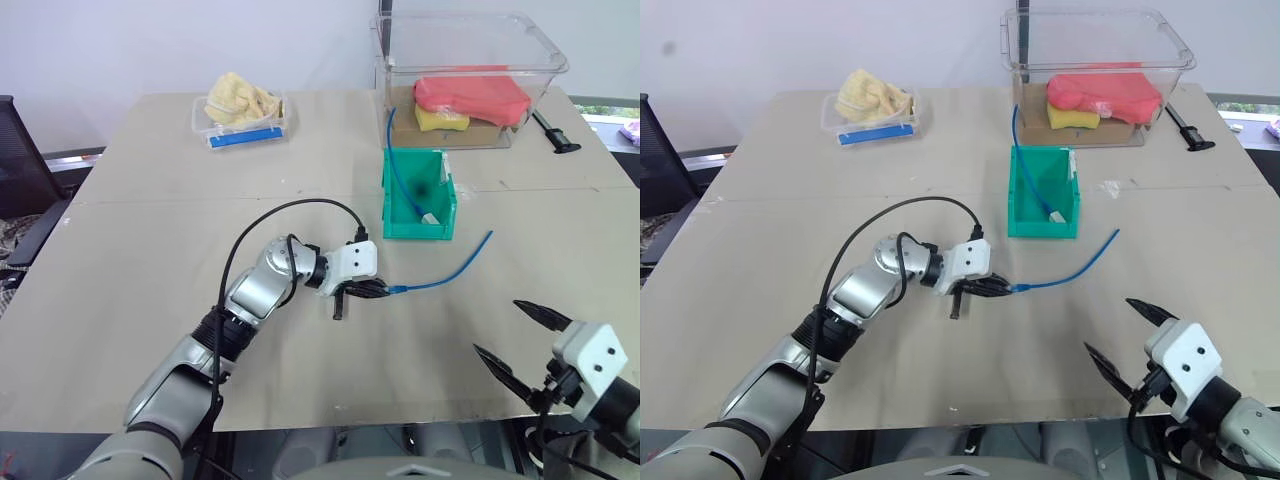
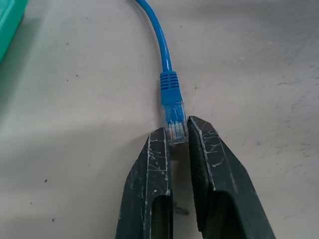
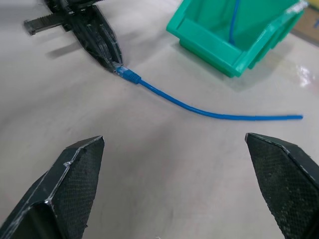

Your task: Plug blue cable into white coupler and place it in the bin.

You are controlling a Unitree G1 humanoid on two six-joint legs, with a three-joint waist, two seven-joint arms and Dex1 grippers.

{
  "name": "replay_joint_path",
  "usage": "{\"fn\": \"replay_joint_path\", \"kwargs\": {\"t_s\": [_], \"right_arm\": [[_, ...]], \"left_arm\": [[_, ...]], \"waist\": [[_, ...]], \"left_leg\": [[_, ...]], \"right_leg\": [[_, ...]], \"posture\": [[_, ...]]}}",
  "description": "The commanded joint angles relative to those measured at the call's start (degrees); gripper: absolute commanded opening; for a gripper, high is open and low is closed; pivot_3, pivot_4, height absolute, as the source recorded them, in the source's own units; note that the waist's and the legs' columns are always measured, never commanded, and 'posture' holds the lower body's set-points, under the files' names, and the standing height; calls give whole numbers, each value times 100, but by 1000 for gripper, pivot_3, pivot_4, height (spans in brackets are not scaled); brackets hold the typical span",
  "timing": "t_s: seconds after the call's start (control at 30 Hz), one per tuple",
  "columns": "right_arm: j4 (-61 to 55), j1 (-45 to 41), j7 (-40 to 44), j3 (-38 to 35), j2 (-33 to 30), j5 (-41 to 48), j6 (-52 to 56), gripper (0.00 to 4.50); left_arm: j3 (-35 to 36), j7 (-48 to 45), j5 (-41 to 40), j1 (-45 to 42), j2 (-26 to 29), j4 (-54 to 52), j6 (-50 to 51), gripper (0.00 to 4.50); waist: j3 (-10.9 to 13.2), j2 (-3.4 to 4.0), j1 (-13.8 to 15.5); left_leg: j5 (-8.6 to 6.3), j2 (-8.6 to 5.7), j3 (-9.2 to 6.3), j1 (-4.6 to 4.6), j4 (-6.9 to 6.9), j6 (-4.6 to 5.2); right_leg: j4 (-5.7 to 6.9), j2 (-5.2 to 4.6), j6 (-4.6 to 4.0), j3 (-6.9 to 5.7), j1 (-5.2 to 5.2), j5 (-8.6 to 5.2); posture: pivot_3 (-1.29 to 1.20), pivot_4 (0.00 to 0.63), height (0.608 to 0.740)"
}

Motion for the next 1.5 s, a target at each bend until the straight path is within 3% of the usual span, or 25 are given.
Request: {"fn": "replay_joint_path", "kwargs": {"t_s": [0.03,0.17,0.27,0.33,0.63,1.17,1.27,1.4,1.43,1.5], "right_arm": [[-331,-525,-958,304,451,1339,1321,4500],[-67,-1529,-2114,589,1098,2229,2262,4500],[171,-2247,-2587,807,1452,2717,2557,3705],[389,-2790,-2946,920,1722,3009,2679,2803],[1353,-4397,-3587,1254,2109,3633,2976,2803],[1739,-4970,-3632,1309,2079,4120,2843,2803],[1768,-4977,-3662,1335,2025,4187,2869,2002],[1778,-4961,-3694,1358,2004,4259,2852,388],[1777,-4956,-3698,1362,1995,4277,2849,121],[1774,-4948,-3717,1388,1981,4322,2848,121]], "left_arm": [[683,177,-389,80,-130,-255,-859,38],[1305,567,-585,303,-203,-434,-1573,38],[1528,819,-463,448,-177,-541,-2057,0],[1617,1019,-316,525,-166,-588,-2419,0],[1657,1485,-69,646,-107,-680,-2928,0],[1568,1437,-131,805,-64,-1041,-2739,0],[1559,1420,-159,813,-75,-1074,-2729,0],[1551,1398,-171,856,-66,-1117,-2730,0],[1551,1396,-171,868,-63,-1128,-2729,0],[1551,1385,-180,886,-54,-1144,-2728,0]], "waist": [[0,0,-2],[-1,1,-13],[-2,0,0],[-2,0,-6],[-2,0,-26],[-3,1,-158],[-3,1,-159],[-3,1,-159],[-3,1,-160],[-3,1,-160]], "left_leg": [[0,2,-1,-1,0,0],[0,4,-3,-4,-3,-1],[0,2,1,-4,-2,-1],[1,1,0,-5,-3,-2],[16,-5,2,-6,-4,-27],[15,-6,0,-6,-8,-26],[16,-6,0,-6,-8,-26],[15,-6,1,-6,-8,-25],[15,-6,1,-6,-9,-26],[15,-6,0,-6,-9,-26]], "right_leg": [[0,0,-13,0,-1,8],[-1,0,-19,0,-8,11],[-1,0,-19,3,-8,11],[-2,1,-20,0,-9,12],[-1,0,-23,0,-13,14],[4,1,-24,1,-17,15],[4,2,-25,1,-17,16],[3,2,-25,2,-17,16],[3,2,-25,2,-18,16],[3,2,-25,1,-18,16]], "posture": [[0,150,740],[0,150,740],[0,150,740],[0,150,740],[0,150,740],[0,150,740],[0,150,740],[0,150,740],[0,150,740],[0,150,740]]}}
